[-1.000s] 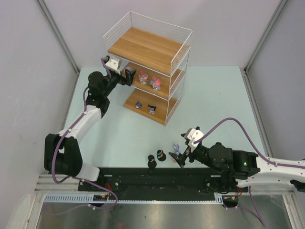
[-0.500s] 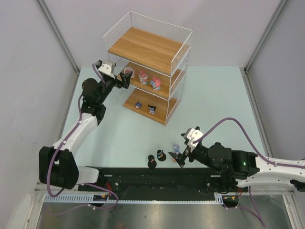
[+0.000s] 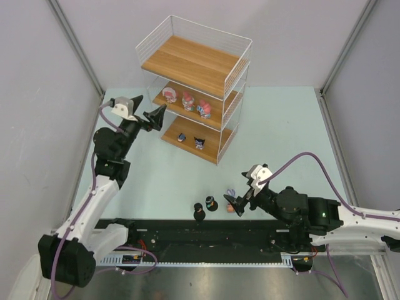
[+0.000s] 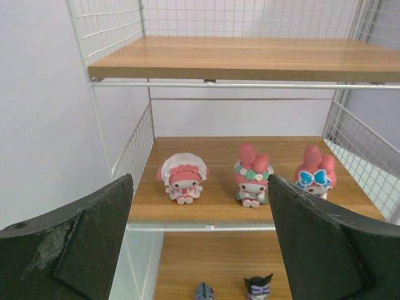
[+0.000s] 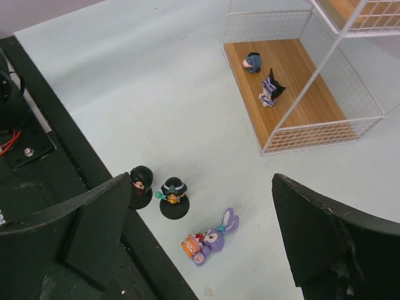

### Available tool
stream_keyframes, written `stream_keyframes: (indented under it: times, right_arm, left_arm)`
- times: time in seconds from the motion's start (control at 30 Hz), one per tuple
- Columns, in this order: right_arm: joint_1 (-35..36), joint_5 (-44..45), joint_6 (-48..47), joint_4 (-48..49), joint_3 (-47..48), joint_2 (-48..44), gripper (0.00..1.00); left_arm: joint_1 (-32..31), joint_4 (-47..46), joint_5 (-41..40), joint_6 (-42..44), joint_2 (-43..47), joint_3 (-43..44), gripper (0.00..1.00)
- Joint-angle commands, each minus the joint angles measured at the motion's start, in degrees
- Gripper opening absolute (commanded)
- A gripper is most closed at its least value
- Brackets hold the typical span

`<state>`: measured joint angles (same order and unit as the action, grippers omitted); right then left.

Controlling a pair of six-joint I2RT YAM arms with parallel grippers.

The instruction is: Place and organize the plastic toys onto the shelf

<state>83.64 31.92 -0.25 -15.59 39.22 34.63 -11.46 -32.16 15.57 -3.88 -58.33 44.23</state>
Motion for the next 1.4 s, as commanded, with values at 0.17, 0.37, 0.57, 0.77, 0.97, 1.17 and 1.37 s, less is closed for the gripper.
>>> stream_keyframes:
  times: [0.17, 0.37, 0.57, 0.77, 0.97, 1.17, 1.37]
  right_arm:
    - [-1.19, 8.77, 8.24, 0.22, 0.06, 0.52, 1.0]
    - [-16.35, -8.93, 17.38, -2.07, 0.33, 6.05, 1.0]
    - [-26.15, -22.77, 21.69, -3.3, 0.42, 16.78, 1.0]
    - [-25.72, -21.64, 22.4, -3.56, 0.42, 18.19, 1.0]
    - [-26.5, -19.09, 22.92, -5.85, 0.33, 16.61, 1.0]
    - [-28.26, -19.09, 28.28, -10.14, 0.42, 17.74, 0.83]
    - [-28.18, -21.37, 36.18, -12.71, -1.42, 18.89, 0.74]
  left_arm:
    - [-3.82, 13.87, -10.2, -14.38, 12.44, -8.19, 0.89]
    - [-11.11, 24.06, -17.68, -20.29, 17.28, -11.97, 0.89]
    - [-18.5, 31.54, -19.7, -22.13, 21.31, -14.95, 0.96]
    - [-25.27, 36.72, -21.72, -25.65, 25.97, -19.88, 1.0]
    - [-34.75, 41.91, -27.07, -31.09, 29.75, -22.69, 1.0]
    - [-41.62, 44.99, -33.67, -33.74, 30.03, -22.61, 1.0]
    - [-41.97, 42.89, -33.33, -34.18, 29.24, -22.35, 1.0]
